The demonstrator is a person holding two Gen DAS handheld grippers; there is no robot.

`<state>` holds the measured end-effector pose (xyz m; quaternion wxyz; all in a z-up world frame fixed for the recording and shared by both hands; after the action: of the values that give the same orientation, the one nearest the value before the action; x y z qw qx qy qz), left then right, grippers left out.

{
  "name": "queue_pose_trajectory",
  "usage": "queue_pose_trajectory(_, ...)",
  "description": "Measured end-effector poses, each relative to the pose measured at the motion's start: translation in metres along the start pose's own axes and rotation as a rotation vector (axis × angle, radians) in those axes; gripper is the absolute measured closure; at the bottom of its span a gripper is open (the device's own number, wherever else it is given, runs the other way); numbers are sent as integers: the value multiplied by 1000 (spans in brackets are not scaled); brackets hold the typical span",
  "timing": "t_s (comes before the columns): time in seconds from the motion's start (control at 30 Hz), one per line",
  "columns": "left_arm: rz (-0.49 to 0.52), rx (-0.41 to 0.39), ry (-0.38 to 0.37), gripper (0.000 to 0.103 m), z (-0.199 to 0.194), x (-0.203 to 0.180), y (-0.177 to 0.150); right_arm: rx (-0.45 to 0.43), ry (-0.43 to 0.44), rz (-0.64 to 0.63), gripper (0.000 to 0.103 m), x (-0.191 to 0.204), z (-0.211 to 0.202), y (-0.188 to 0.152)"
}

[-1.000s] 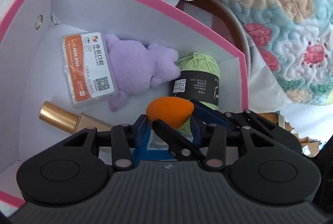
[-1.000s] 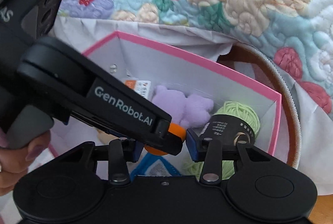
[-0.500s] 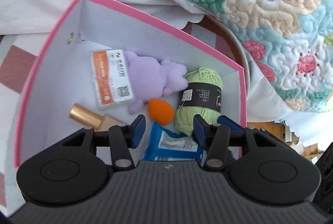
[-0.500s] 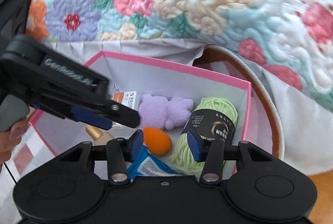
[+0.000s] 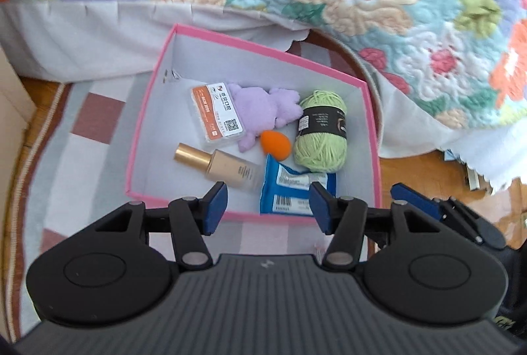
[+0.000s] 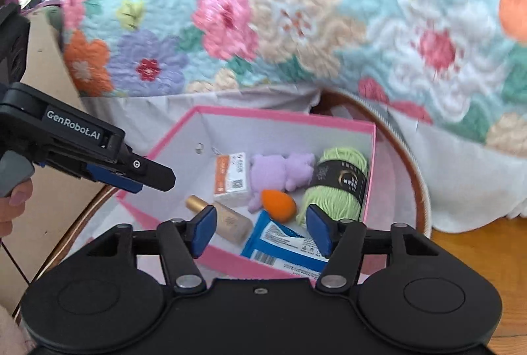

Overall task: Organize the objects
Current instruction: 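Withdraw the left gripper and move it to the white tube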

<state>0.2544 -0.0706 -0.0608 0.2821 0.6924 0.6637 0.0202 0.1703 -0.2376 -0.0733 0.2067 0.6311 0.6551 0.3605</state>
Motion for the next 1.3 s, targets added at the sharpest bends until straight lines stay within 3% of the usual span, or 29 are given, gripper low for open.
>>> queue_pose_trajectory(0.33, 95, -41, 19, 45, -77, -23, -26, 13, 22, -52, 26, 47, -63, -6)
queue_pose_trajectory(0.63, 155, -26, 46, 37, -102, -28, -58, 7, 12, -161, 14, 73, -119, -12)
queue_pose_trajectory(0.93, 170, 53, 2, 36, -76, -29, -104, 30, 16, -131, 13, 66, -117, -56)
queue_pose_trajectory(1.3, 192, 100, -104, 36, -7, -46, -131, 77, -78, -166, 13, 47, -64, -103)
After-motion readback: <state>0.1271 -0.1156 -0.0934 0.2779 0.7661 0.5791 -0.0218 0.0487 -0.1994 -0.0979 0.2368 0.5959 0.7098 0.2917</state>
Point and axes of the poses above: each gripper's, at about its wrist camera, not at the fingertips, and z roughly the way its jaws point, x to its left, y to its top, the point moved 6 cm from there along z, roughly the way its jaws point, and after that the axes turned 3 degrees about y, right-handed, at the moved point
